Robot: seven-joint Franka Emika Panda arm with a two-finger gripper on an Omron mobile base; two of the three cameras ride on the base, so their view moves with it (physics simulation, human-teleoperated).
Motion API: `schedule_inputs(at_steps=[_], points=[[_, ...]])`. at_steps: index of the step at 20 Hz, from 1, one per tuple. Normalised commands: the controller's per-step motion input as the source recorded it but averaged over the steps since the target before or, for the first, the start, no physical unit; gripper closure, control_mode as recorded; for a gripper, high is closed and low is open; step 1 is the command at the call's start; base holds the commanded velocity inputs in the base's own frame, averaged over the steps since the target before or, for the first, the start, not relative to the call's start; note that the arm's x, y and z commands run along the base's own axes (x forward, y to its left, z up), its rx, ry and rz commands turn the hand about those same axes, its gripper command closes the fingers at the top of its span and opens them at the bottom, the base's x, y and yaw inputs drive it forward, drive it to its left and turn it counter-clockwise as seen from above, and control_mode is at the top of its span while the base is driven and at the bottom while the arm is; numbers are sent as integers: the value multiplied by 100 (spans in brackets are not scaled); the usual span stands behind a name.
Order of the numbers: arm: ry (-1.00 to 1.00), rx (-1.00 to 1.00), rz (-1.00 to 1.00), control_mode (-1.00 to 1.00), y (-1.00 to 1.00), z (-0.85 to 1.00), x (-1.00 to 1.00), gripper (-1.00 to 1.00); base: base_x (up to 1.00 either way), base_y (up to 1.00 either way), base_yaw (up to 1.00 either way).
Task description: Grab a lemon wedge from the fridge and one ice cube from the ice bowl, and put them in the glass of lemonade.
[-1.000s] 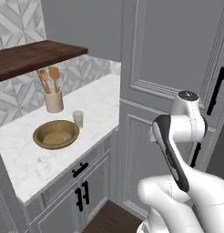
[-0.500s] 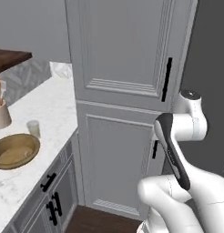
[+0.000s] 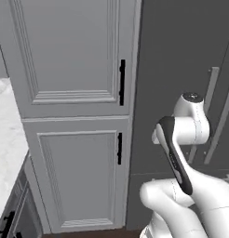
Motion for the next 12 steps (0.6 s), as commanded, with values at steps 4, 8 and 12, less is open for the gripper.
schedule_inputs(at_steps=[4,8,12], points=[[0,0,0,100,0,0,0,-100,5,-65,-58],[0,0,0,100,0,0,0,-100,3,-97,-38],[0,0,0,100,0,0,0,-100,-18,-31,10]])
